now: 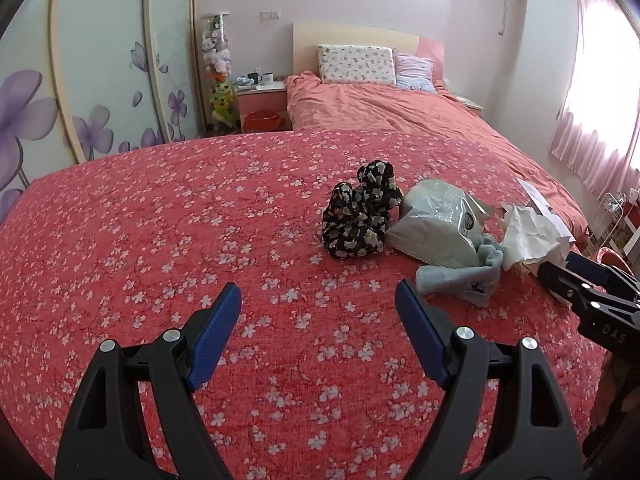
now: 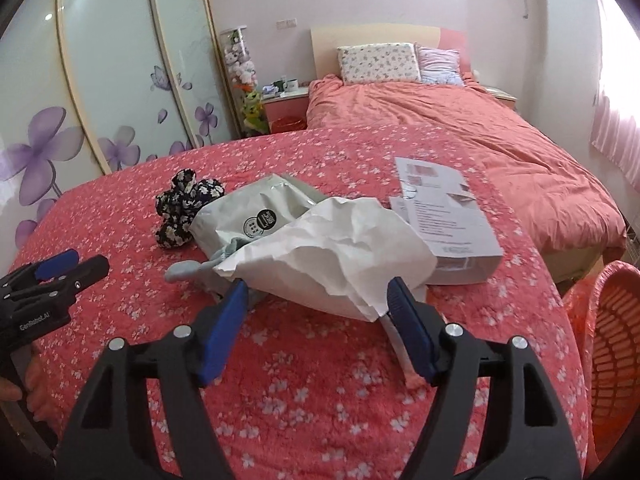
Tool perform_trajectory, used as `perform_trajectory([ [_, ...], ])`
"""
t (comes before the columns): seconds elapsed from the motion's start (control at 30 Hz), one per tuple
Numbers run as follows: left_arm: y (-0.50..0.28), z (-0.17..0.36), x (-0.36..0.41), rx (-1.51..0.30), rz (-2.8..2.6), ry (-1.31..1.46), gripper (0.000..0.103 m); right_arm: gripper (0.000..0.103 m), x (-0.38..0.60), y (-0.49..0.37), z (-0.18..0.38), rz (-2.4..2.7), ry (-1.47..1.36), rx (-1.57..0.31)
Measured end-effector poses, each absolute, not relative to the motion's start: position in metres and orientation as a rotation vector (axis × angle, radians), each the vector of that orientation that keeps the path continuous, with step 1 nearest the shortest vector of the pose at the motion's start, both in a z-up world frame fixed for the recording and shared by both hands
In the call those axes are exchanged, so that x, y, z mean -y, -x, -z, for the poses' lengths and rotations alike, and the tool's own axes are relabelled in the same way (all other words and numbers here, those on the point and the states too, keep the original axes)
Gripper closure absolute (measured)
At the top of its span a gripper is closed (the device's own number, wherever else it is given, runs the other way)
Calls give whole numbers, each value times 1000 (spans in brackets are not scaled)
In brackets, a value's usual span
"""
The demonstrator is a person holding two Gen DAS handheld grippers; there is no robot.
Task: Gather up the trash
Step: 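Move both open tools back over the bed toward the remaining trash, then grasp the crumpled white paper with the right tool while the left tool grasps the grey cloth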
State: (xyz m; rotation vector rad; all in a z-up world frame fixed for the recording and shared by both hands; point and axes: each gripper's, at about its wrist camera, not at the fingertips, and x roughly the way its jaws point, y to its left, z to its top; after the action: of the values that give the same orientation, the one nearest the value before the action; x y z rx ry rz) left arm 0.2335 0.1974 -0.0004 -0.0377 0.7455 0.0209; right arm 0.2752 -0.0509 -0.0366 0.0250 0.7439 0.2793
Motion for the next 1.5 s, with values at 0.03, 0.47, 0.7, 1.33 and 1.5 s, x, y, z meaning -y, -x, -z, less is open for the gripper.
perform_trajectory([
  [0.03,-235,0,-197,-746,-19,37,24,42,49,-276,37,-292,-20,-747],
  [0.47,-260,3,-191,-770,-10,51,24,95,37,-280,41,-357,-38,-795],
  [0.7,-262,3,-171,-778,35,24,24,96,34,-274,23,-359,-47,-759],
  [1.33,-276,18,-89,-805,151,-92,43,96,71,-232,-21,-298,-56,-669],
  [1.5,-281,28,-83,-856,187,-80,77,96,91,-226,-18,-271,-78,-675],
])
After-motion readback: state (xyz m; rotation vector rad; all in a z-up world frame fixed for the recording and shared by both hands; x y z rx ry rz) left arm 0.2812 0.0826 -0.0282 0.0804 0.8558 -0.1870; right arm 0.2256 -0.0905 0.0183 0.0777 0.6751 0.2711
